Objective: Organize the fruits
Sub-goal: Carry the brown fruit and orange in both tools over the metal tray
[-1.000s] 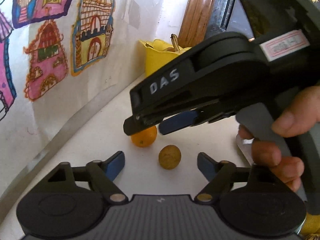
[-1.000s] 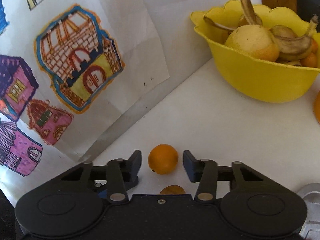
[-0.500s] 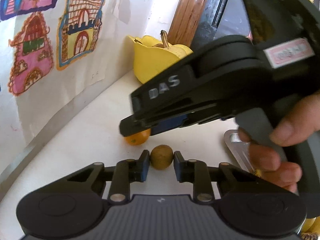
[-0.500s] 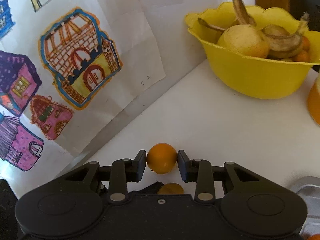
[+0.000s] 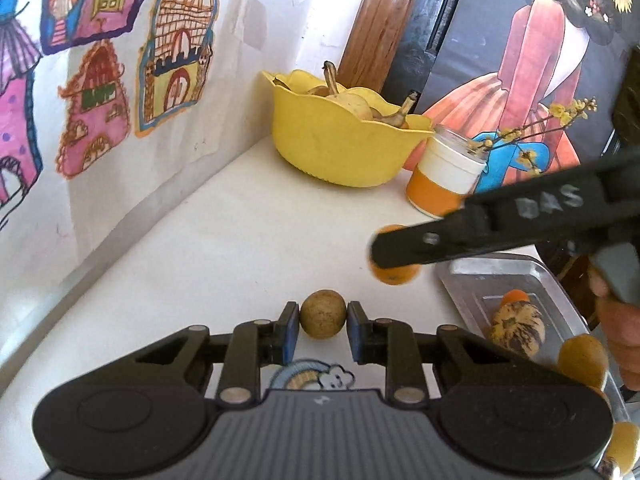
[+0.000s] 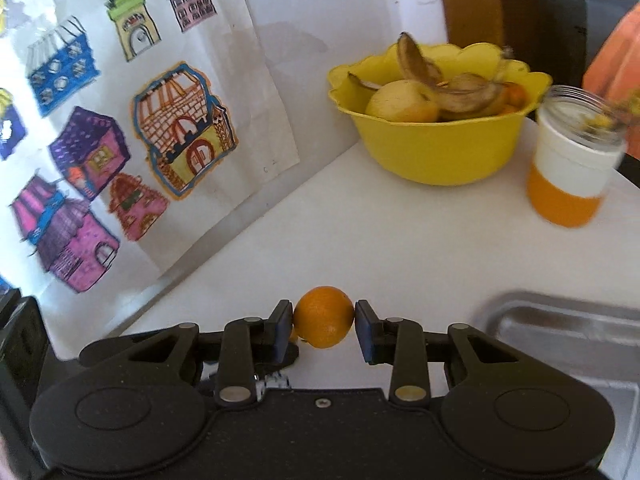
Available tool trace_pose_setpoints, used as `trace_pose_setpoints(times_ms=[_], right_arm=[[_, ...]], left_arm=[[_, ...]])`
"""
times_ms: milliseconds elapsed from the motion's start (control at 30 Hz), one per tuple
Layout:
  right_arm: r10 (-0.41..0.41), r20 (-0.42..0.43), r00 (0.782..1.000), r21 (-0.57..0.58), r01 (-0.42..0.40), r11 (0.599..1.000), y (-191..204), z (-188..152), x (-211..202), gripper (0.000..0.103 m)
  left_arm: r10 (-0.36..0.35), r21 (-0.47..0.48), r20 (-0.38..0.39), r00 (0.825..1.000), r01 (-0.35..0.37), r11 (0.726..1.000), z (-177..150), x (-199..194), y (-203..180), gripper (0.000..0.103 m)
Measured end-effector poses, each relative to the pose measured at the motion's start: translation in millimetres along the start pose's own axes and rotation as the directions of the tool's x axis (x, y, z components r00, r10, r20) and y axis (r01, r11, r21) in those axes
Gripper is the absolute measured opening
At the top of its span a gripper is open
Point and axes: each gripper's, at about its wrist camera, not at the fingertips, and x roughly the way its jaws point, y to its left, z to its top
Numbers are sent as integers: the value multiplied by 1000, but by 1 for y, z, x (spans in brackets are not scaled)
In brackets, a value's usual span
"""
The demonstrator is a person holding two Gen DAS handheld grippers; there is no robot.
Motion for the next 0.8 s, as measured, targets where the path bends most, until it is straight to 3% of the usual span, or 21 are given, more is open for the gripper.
trace_pose_setpoints(times_ms=[267,467,800], right_arm=[[-7,109,994,35,3,999,-20,-42,-66,36],[-38,163,986,69,27,997,-33,-74,-110,36],[-135,260,956,133,103,986,-80,-123,-178,36]], left_arm=[[-41,2,15,999,41,999,-12,-28,-27,28],[-116,-11,-4,993,116,993,-19,-41,-63,28],[-193,76,12,981,192,979,-22,-63,-136,28]])
